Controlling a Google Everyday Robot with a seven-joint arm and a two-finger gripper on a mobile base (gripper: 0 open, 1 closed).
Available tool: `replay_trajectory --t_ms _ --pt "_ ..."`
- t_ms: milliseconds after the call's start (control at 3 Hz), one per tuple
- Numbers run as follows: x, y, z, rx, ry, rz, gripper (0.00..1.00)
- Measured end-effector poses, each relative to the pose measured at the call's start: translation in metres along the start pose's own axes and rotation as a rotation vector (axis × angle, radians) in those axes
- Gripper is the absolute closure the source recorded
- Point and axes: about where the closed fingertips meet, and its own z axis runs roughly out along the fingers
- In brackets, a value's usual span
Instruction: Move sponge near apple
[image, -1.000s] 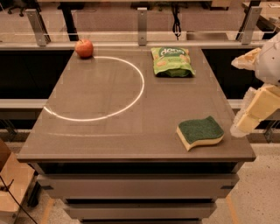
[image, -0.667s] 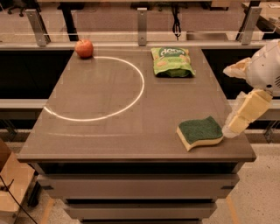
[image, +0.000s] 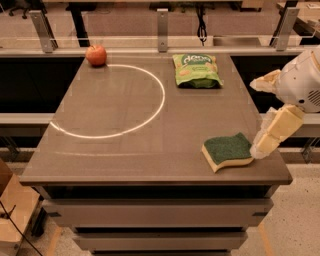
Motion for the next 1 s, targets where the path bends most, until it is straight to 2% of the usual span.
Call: replay_trajectory --t_ms 333,1000 --pt "0.002 0.000 0.021 -0.041 -0.011 0.006 0.00" --pt "0.014 0.007 0.059 -0.090 0.031 0.019 0.00"
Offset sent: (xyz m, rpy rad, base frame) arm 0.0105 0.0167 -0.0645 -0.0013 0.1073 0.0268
